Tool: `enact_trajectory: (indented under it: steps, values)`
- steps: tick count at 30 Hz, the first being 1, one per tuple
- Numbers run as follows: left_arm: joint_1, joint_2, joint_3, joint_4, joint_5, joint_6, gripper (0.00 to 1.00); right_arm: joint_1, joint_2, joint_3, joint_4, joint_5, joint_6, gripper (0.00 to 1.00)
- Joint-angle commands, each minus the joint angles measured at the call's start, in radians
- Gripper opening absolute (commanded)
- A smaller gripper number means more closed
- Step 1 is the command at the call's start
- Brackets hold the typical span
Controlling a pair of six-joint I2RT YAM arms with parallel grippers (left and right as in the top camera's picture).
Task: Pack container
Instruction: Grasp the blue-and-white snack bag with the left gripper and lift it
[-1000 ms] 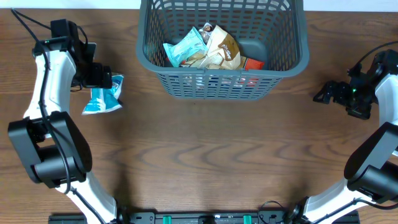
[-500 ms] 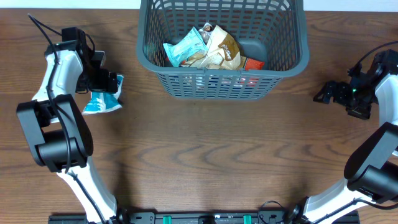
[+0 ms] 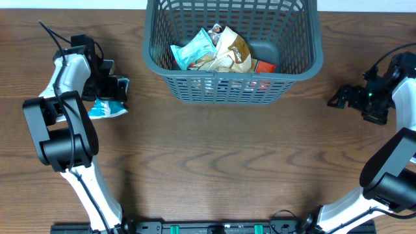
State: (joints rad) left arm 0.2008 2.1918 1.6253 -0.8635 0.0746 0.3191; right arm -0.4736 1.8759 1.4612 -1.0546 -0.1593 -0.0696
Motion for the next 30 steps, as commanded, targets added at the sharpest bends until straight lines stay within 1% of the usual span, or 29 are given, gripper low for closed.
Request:
enact_trajectory:
  steps: [1, 4, 6, 8, 9, 11, 12, 15, 21, 22, 26, 30]
  values:
    - [0.002, 0.011, -0.005, -0.006, -0.003, 0.017, 0.99, 0.015, -0.032, -0.003, -0.001, 0.006, -0.014, 0.99]
    - [-0.001, 0.011, -0.013, -0.010, -0.002, 0.017, 1.00, 0.015, -0.032, -0.003, -0.001, 0.006, -0.014, 0.99]
    - [-0.001, 0.011, -0.022, -0.013, -0.002, 0.017, 0.93, 0.015, -0.032, -0.003, -0.002, 0.006, -0.014, 0.99]
    - [-0.001, 0.011, -0.029, -0.016, -0.003, 0.016, 0.90, 0.015, -0.032, -0.003, -0.005, 0.006, -0.015, 0.99]
    - [-0.001, 0.011, -0.029, -0.021, -0.003, 0.016, 0.85, 0.015, -0.032, -0.003, -0.006, 0.006, -0.015, 0.99]
    - [-0.001, 0.011, -0.029, -0.028, -0.003, 0.016, 0.68, 0.015, -0.032, -0.003, -0.008, 0.006, -0.014, 0.99]
    - [-0.001, 0.011, -0.029, -0.029, -0.003, 0.016, 0.65, 0.015, -0.032, -0.003, -0.008, 0.006, -0.014, 0.99]
    - [-0.001, 0.011, -0.029, -0.032, -0.003, 0.016, 0.51, 0.015, -0.032, -0.003, -0.011, 0.006, -0.014, 0.99]
    - [-0.001, 0.011, -0.028, -0.060, -0.003, 0.015, 0.49, 0.015, -0.032, -0.003, -0.012, 0.006, -0.014, 0.99]
    - [-0.001, 0.011, -0.028, -0.067, -0.003, 0.009, 0.48, 0.015, -0.032, -0.003, -0.012, 0.006, -0.014, 0.99]
    - [-0.001, 0.004, -0.028, -0.085, -0.003, -0.034, 0.29, 0.015, -0.032, -0.003, -0.011, 0.006, -0.014, 0.99]
    - [-0.001, -0.022, -0.028, -0.087, -0.003, -0.071, 0.27, 0.015, -0.032, -0.003, -0.011, 0.006, -0.014, 0.99]
